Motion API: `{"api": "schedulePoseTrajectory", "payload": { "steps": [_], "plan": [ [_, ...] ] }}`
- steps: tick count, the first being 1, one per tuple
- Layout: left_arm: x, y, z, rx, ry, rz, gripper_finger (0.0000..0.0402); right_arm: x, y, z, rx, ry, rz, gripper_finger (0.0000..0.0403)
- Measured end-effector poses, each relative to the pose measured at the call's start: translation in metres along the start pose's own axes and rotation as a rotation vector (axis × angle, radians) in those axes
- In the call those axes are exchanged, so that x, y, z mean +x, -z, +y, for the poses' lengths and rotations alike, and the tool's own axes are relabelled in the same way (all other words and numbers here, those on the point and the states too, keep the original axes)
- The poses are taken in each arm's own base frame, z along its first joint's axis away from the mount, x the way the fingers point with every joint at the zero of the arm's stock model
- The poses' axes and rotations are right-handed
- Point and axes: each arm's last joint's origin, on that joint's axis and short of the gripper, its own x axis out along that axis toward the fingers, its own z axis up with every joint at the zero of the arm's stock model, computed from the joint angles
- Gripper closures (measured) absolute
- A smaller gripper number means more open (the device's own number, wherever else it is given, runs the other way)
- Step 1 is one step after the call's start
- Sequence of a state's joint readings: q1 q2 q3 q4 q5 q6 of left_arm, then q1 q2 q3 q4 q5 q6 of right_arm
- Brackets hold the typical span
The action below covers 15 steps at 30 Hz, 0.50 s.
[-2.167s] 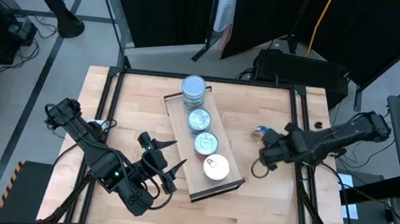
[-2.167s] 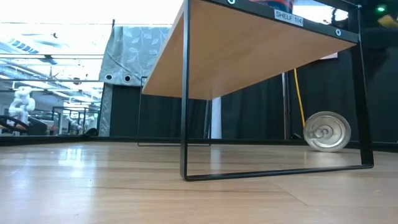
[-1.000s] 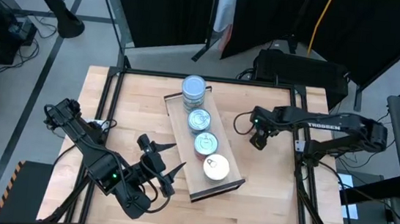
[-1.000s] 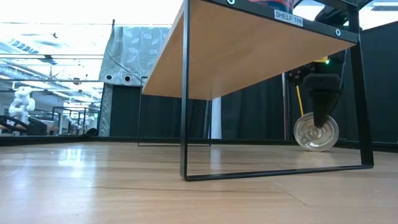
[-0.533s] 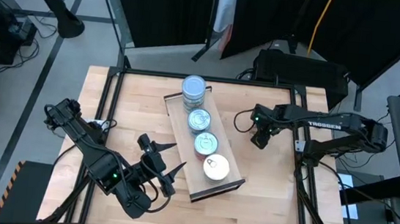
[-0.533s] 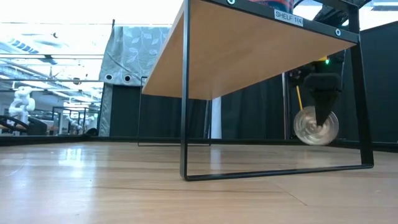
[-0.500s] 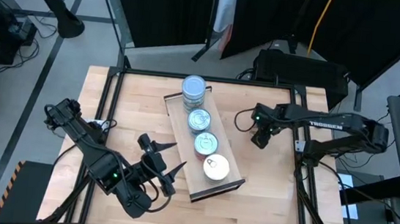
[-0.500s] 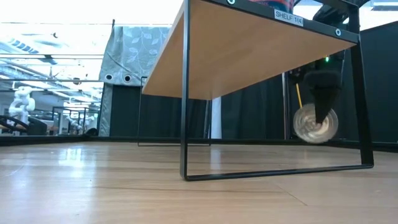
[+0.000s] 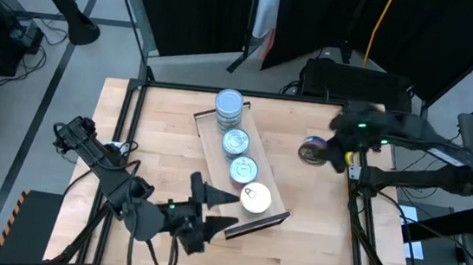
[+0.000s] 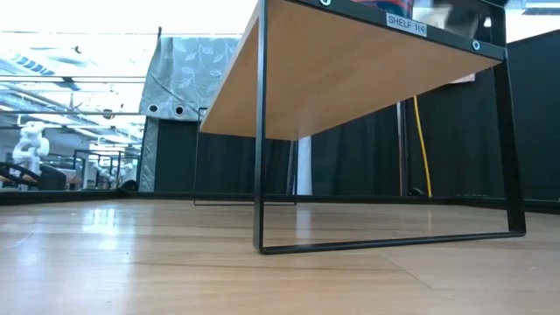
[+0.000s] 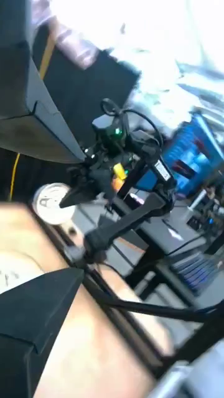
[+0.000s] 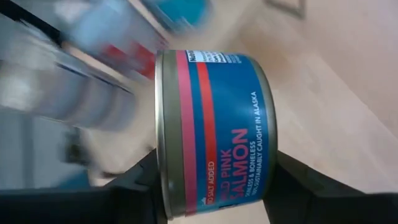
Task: Stack canned seafood by type on shelf
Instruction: Stack the blue and pink tuna can on top of the other blue and pink tuna can on the shelf
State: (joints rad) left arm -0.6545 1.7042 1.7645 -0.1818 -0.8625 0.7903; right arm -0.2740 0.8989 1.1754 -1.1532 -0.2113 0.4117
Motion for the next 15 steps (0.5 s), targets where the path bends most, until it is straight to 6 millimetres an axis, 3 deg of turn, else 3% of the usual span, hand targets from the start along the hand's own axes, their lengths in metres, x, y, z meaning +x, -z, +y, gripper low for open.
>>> {"api": "schedulePoseTrajectory", "payload": {
  "steps": [4,7,11,15],
  "plan": [
    [0.01,0.006,0.008,0.251,-0.022,0.018,0.011,-0.037,-0.003,0.015,0.015,-0.173,-0.169,0.0227],
    [0.024,0.012,0.007,0.404,-0.042,0.047,0.011,-0.053,-0.006,0.025,0.036,-0.327,-0.288,0.0218],
    [0.046,0.019,-0.003,0.614,-0.059,0.092,0.0102,-0.063,-0.013,0.037,0.04,-0.462,-0.383,0.0217],
    [0.068,0.026,-0.007,0.756,-0.12,0.154,0.0068,-0.061,-0.018,0.05,0.006,-0.55,-0.398,0.0223]
  ]
}}
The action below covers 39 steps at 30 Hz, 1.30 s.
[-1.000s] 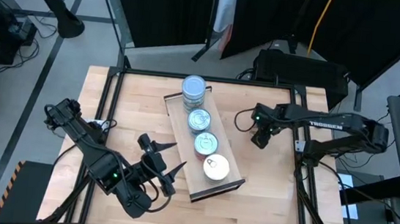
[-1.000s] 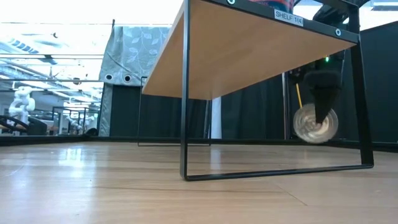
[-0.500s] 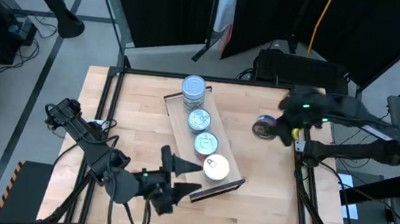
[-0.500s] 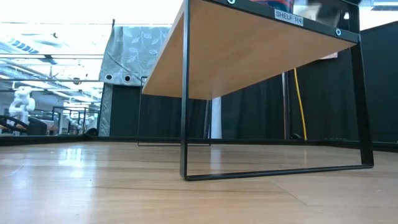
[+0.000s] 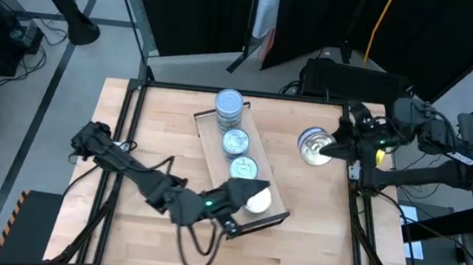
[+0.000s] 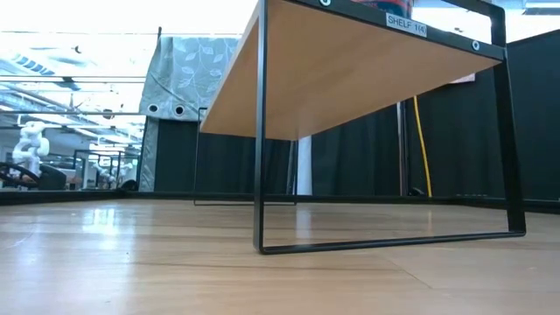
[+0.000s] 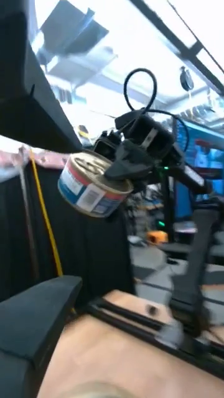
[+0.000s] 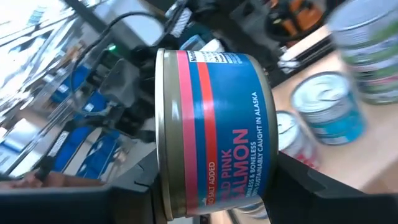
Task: Stack canned seafood by type on shelf
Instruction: Stack the blue and pink tuna can on top of the other blue and pink tuna can on the shelf
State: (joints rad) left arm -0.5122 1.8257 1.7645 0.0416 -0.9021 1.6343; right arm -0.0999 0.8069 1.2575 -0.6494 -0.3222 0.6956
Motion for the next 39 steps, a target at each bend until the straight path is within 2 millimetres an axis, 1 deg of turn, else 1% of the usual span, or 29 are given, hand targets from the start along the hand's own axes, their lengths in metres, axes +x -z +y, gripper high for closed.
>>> {"api": "schedulePoseTrajectory", "payload": {
  "steps": [2,4,9,11,14,17,23,26,28,30,34,39],
  "plan": [
    [0.01,-0.001,-0.004,0.062,-0.023,0.021,0.0046,0.009,0.001,0.002,-0.003,-0.026,0.025,0.0223],
    [0.018,0.001,-0.006,0.082,-0.044,0.018,0.0029,0.02,0.001,0.004,0.005,-0.045,0.053,0.022],
    [0.034,0.012,-0.009,0.166,-0.044,0.056,0.0021,0.051,0.004,0.01,-0.003,-0.096,0.106,0.0218],
    [0.035,0.012,-0.009,0.206,-0.04,0.057,0.002,0.061,0.006,0.01,-0.006,-0.104,0.123,0.0219],
    [0.03,0.007,-0.009,0.237,-0.039,0.041,0.002,0.071,0.007,0.011,-0.009,-0.11,0.136,0.0219],
    [0.028,0.005,-0.012,0.283,-0.023,0.031,0.002,0.078,0.008,0.012,-0.014,-0.126,0.139,0.0218],
    [0.029,0.006,-0.013,0.446,-0.007,0.033,0.002,0.093,0.01,0.016,-0.002,-0.155,0.148,0.0218],
    [0.03,0.007,-0.013,0.456,-0.008,0.034,0.0022,0.099,0.013,0.016,0.002,-0.155,0.163,0.0218],
    [0.029,0.006,-0.013,0.455,-0.009,0.032,0.0034,0.102,0.013,0.016,0.0,-0.157,0.161,0.0218],
    [0.026,0.003,-0.013,0.468,-0.007,0.034,0.0056,0.102,0.013,0.016,0.001,-0.156,0.163,0.0218],
    [0.02,-0.002,-0.013,0.474,-0.005,0.035,0.0118,0.102,0.012,0.017,-0.001,-0.159,0.152,0.0218],
    [0.018,-0.003,-0.014,0.491,0.01,0.063,0.0196,0.102,0.012,0.016,0.011,-0.149,0.146,0.0217]
  ]
}}
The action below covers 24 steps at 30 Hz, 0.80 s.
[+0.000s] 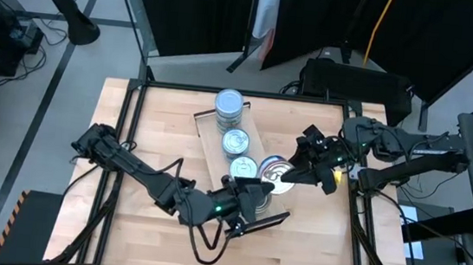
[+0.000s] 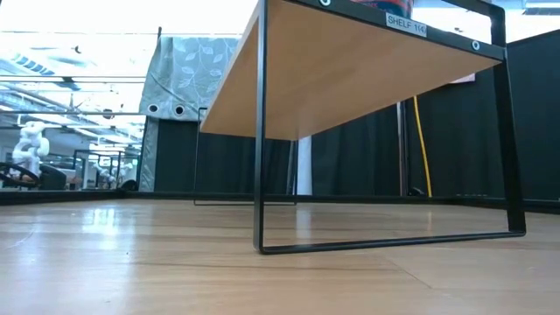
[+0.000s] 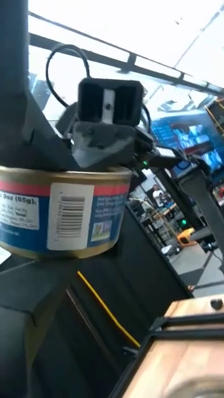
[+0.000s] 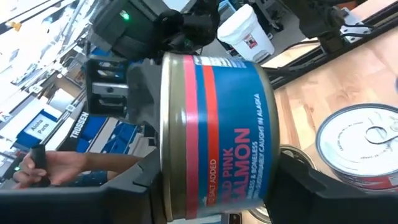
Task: Stack canned seafood by type on shelf
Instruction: Stack the blue and pink tuna can on top of the other blue and pink tuna can on the shelf
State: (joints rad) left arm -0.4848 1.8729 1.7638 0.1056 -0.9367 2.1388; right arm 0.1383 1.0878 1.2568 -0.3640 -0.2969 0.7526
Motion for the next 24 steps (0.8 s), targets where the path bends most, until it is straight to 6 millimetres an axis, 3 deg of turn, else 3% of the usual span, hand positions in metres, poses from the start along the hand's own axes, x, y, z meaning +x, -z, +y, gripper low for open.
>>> {"api": "schedulePoseTrajectory", "payload": {
  "steps": [3,9,17,24],
  "plan": [
    [0.0001,-0.0004,-0.0007,-0.006,0.005,0.002,0.0222,-0.0001,-0.0003,0.0005,-0.004,-0.001,-0.005,0.0211],
    [-0.0006,-0.0012,-0.0014,0.001,0.014,0.004,0.0229,-0.0001,-0.0001,0.0004,-0.006,0.002,-0.005,0.0197],
    [-0.0007,-0.0011,-0.0013,-0.012,0.015,0.007,0.0229,-0.0001,-0.0003,0.0003,-0.015,0.004,-0.008,0.0232],
    [-0.002,-0.0023,-0.0014,-0.079,0.02,0.004,0.0221,-0.0003,-0.0009,0.0008,-0.03,0.0,-0.014,0.0232]
  ]
}}
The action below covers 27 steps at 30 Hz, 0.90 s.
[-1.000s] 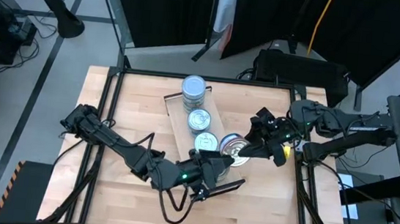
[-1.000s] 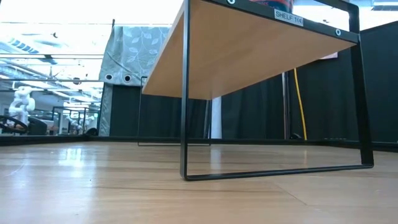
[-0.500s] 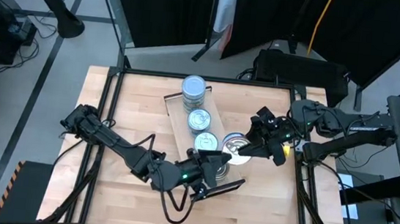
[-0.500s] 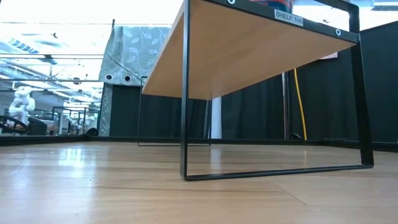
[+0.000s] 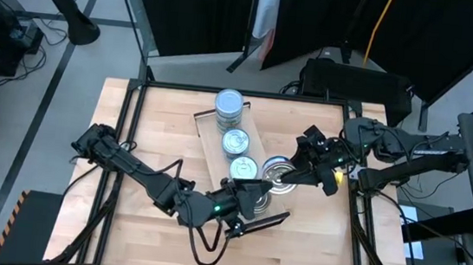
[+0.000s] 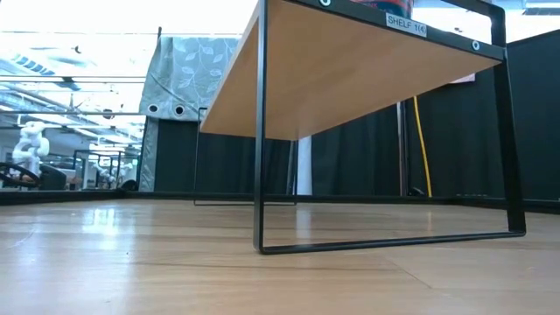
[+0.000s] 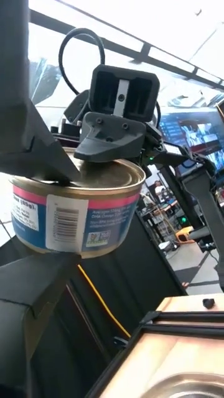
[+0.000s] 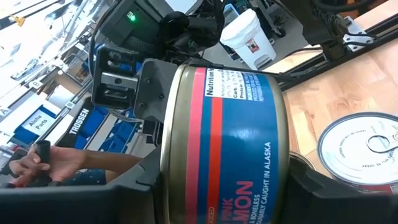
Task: Stack canned seafood by type on shelf
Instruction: Stack the blue and pink tuna can on top of the other blue and pink tuna can on the shelf
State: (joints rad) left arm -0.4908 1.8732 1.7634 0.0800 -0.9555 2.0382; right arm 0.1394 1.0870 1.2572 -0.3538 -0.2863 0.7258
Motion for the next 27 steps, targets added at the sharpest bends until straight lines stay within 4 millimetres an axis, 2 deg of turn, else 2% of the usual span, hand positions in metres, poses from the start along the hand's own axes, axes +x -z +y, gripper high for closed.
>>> {"api": "schedulePoseTrajectory", "payload": {
  "steps": [2,7,12,19,27],
  "plan": [
    [-0.002,-0.002,-0.001,0.007,0.01,-0.015,0.0203,0.0,0.0,0.0,0.0,-0.003,-0.005,0.0228],
    [-0.008,-0.007,0.0,0.037,0.008,-0.033,0.0125,0.001,-0.001,0.001,0.0,-0.008,-0.01,0.0228],
    [0.001,-0.001,-0.003,0.126,0.018,-0.012,0.0073,0.001,-0.001,0.001,0.029,-0.009,-0.01,0.0228],
    [0.009,0.007,-0.003,0.203,0.015,0.027,0.008,0.0,-0.003,0.002,0.016,-0.023,-0.026,0.0224],
    [0.009,0.01,0.003,0.274,-0.012,0.056,0.0136,0.004,-0.005,0.003,0.0,-0.044,-0.043,0.0219]
  ]
}}
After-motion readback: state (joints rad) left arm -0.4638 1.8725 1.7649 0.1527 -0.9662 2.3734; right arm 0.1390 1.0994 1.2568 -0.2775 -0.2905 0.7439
